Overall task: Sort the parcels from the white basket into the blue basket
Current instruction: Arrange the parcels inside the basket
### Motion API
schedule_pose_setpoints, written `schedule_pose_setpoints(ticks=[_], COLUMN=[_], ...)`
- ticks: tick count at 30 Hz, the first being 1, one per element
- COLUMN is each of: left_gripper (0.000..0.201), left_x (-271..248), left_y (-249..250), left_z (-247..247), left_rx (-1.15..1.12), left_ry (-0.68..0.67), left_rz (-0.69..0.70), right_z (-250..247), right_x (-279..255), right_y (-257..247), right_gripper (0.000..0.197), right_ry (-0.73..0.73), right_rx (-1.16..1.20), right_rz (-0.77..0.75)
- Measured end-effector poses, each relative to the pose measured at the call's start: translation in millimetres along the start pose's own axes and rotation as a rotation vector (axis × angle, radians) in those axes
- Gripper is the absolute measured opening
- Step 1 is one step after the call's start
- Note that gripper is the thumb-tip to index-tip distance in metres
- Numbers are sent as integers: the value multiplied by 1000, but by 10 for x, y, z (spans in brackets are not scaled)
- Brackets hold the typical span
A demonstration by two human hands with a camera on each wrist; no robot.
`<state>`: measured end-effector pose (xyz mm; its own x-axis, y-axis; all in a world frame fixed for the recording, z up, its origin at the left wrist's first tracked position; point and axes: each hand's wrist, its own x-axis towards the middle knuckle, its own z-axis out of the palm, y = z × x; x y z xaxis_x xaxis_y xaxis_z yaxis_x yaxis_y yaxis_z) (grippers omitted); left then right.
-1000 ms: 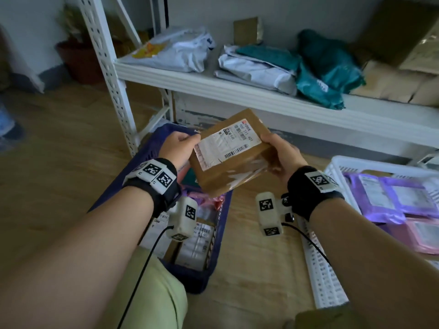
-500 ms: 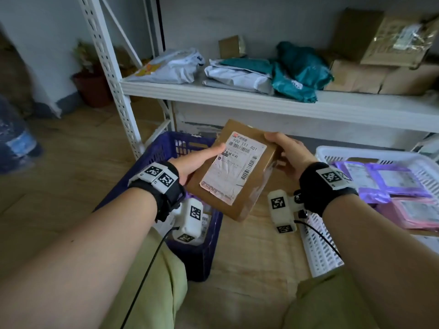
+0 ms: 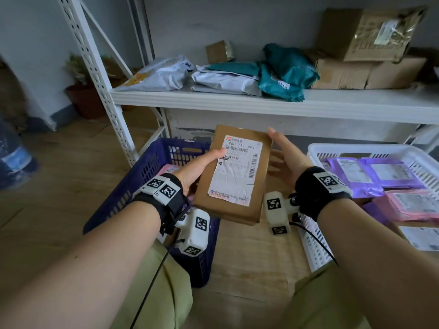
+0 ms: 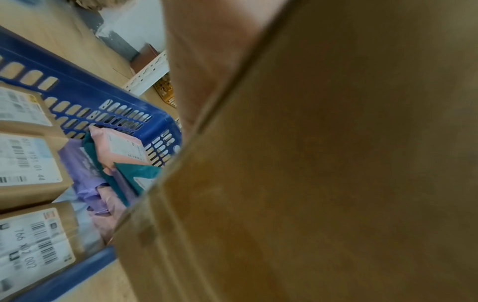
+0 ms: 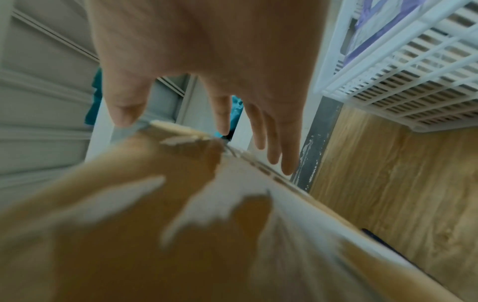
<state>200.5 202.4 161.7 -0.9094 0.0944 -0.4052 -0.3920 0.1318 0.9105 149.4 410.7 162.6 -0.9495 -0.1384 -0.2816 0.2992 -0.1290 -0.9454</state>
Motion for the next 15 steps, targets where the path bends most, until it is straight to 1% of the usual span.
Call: schedule_pose_setpoints(ticks=[2,3,5,6,10,12,15], left_gripper=[54,47,28,25,27,19,18], left_x=[79,133,225,295,566,695,880], left_y=[-32,-52,-72,-103,-273,-318,-317], left_z=[-11,-19,-9,-2,70,113,145], left_rx=[-37,-59,-115,-139,-186,-187,-187], left_ry=[36,60,115,125,51,41,36], left_rz=[33,53,90,98,78,75,68], right_z=[-16,-30,-71,-98,-215,-256,-263], right_x=[50,67,113,151,325,417,544], right_y=[61,93,152,189,376,455,499], right_gripper=[72,73,62,57,44,38,28], right_ry=[-16,-36,-89,-106,-102,-65,-22], right_rx=[-24,-31,-35,-41,-57,-36,1], right_rz=[37,57,91,103,128,146,122])
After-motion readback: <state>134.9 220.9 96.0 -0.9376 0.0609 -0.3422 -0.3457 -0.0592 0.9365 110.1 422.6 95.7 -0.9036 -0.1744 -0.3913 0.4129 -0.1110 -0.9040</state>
